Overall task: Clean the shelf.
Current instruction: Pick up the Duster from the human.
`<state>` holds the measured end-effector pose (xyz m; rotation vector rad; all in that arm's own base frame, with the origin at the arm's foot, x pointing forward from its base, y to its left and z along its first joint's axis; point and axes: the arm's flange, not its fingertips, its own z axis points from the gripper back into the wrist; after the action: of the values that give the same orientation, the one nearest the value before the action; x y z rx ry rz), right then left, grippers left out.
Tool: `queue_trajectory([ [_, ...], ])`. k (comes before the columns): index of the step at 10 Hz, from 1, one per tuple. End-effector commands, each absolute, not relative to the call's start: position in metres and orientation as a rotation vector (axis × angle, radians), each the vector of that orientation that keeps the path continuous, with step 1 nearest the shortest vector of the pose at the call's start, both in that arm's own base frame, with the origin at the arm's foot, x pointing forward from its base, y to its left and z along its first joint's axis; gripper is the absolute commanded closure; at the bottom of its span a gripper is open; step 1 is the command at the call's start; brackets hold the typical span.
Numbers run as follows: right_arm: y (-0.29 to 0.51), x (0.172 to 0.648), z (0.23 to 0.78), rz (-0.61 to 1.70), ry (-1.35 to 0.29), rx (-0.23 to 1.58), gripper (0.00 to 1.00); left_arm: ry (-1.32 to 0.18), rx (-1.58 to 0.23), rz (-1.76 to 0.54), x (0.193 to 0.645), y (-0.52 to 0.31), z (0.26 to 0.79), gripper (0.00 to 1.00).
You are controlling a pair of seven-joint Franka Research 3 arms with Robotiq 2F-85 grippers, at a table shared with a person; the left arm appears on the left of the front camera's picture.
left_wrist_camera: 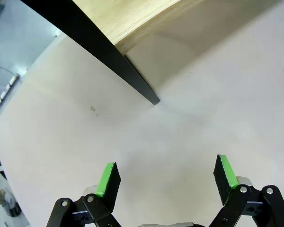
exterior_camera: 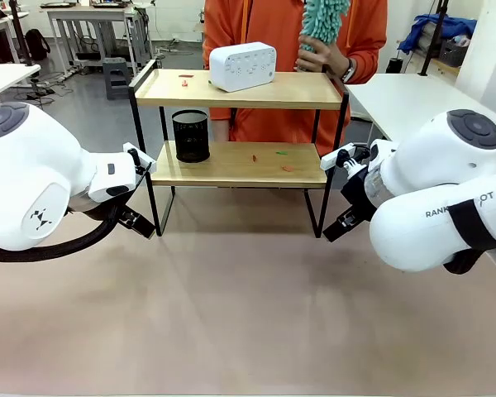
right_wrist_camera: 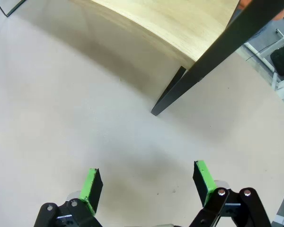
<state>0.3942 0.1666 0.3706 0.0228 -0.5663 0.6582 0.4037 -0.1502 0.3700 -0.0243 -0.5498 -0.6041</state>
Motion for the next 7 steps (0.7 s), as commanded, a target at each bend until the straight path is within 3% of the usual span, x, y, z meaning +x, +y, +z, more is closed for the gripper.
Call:
queue_trajectory([
  [1, 0.170, 0.389, 0.383, 0.723, -0.489, 0.019, 0.00, -0.550, -0.024, -0.604, 0.404, -0.150, 0.370, 0.00],
  [4, 0.122, 0.361, 0.472, 0.498, -0.279, 0.306, 0.00, -0.293, -0.322, -0.786, 0.361, -0.102, 0.448, 0.00],
  [6, 0.074, 0.341, 0.517, 0.378, -0.318, 0.509, 0.00, -0.382, -0.622, -0.718, 0.348, -0.046, 0.489, 0.00],
  [7, 0.038, 0.333, 0.533, 0.308, -0.325, 0.624, 0.00, -0.509, -0.788, -0.580, 0.342, -0.004, 0.503, 0.00],
])
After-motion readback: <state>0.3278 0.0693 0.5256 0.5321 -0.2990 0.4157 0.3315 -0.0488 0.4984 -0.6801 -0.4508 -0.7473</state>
